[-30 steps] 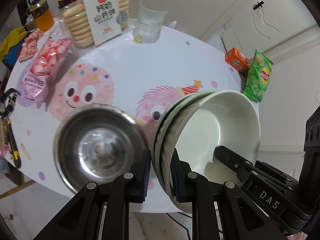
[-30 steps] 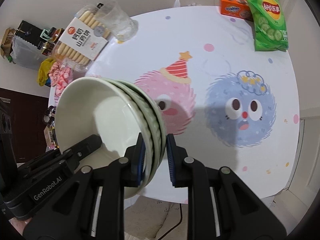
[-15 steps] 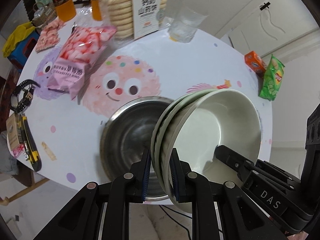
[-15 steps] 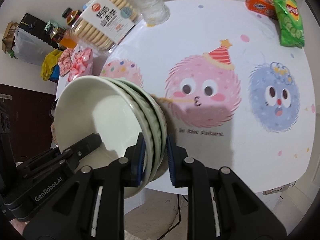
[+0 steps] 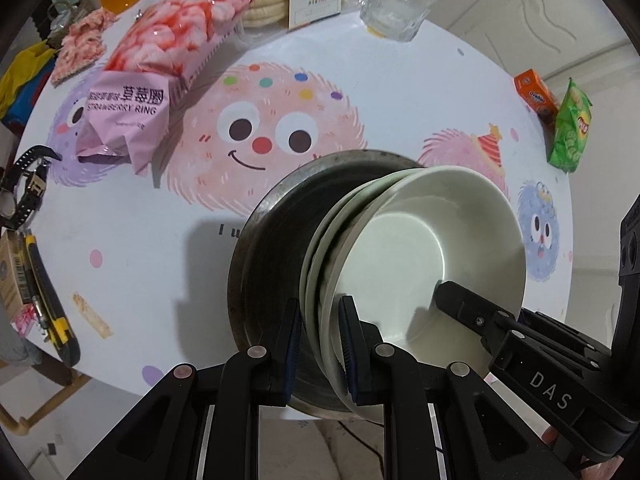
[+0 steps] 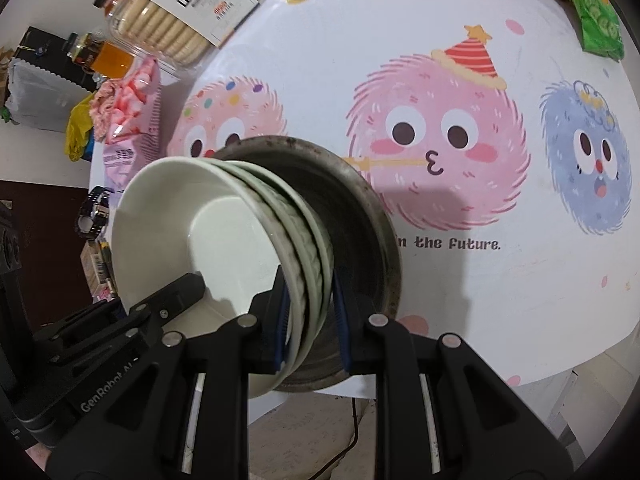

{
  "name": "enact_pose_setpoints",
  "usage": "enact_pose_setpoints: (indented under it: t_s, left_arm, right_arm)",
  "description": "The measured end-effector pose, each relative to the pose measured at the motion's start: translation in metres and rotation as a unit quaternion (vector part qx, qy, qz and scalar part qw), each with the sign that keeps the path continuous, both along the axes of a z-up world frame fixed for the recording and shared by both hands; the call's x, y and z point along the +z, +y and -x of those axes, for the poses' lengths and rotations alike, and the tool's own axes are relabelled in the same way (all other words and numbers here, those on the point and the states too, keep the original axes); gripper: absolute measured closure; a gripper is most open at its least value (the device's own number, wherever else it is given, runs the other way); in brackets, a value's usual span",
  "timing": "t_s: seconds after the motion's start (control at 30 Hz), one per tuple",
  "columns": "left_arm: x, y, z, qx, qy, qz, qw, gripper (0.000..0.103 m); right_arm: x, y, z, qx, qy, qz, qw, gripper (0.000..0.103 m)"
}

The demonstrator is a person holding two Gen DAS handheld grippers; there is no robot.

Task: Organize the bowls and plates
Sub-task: 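Carry the bowl stack with both grippers and lower it into the steel bowl, then open both grippers to release the stack and pull back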

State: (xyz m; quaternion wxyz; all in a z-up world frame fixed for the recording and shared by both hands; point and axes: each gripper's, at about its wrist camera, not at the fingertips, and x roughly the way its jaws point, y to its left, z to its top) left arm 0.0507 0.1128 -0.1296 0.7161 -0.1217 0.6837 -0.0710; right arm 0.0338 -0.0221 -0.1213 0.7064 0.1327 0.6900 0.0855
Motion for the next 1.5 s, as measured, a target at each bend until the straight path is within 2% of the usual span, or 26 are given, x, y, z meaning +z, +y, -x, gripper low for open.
enact_pose_setpoints:
  t_s: [0.33,0.6,0.8,0.87,0.97,1.07,1.1,1.13,1.17,1.23,1.27,1.43,1.5]
  left_arm:
    - [-0.011,-0.003,-0.001,-0.009,0.002,0.0,1.0,0.085]
    - [-0.011,-0.001,0.001,-0.005,-0.006,0.003,1.0,0.084]
    - [-0.002,-0.004,0.004,-0.015,-0.029,-0.022,0.9992,0.083]
    - [0.002,-0.002,0.005,-0.014,-0.034,-0.028,0.9989,0.076]
    - [0.007,0.002,0.009,-0.015,-0.043,-0.033,0.9984,0.074]
    - [0.011,0.004,0.013,-0.014,-0.053,-0.03,0.9981,0.054]
    - [0.013,0.006,0.014,-0.014,-0.057,-0.03,0.9978,0.043]
    - [0.015,0.007,0.015,-0.013,-0.061,-0.035,0.9975,0.037]
    - [0.016,0.008,0.015,-0.012,-0.063,-0.038,0.9972,0.034]
    - [0.019,0.011,0.016,-0.01,-0.065,-0.041,0.997,0.02]
    - [0.021,0.013,0.017,-0.007,-0.068,-0.045,0.9966,0.018]
    - [0.037,0.022,0.023,0.005,-0.105,-0.062,0.9925,0.013]
    - [0.044,0.023,0.026,0.004,-0.119,-0.068,0.9906,0.012]
  right_arm:
    - [-0.015,0.0,0.002,-0.013,0.011,0.001,1.0,0.08]
    - [-0.015,-0.003,0.002,-0.018,0.01,-0.001,1.0,0.079]
    - [-0.012,-0.004,0.005,-0.016,0.0,0.005,1.0,0.079]
    - [-0.007,-0.003,0.006,-0.009,-0.009,0.011,1.0,0.079]
    - [-0.002,-0.001,0.008,-0.005,-0.019,0.019,1.0,0.078]
    - [0.004,-0.001,0.01,-0.006,-0.029,0.028,0.999,0.076]
    - [0.006,-0.001,0.011,-0.004,-0.034,0.033,0.999,0.069]
    - [0.01,-0.001,0.013,-0.003,-0.04,0.036,0.999,0.058]
    - [0.012,0.0,0.014,-0.001,-0.045,0.04,0.998,0.055]
    - [0.02,-0.002,0.016,-0.002,-0.061,0.053,0.997,0.05]
    - [0.021,-0.003,0.017,-0.003,-0.065,0.054,0.996,0.049]
    - [0.037,-0.008,0.021,-0.008,-0.095,0.078,0.992,0.018]
    - [0.043,-0.008,0.023,-0.007,-0.106,0.087,0.991,0.011]
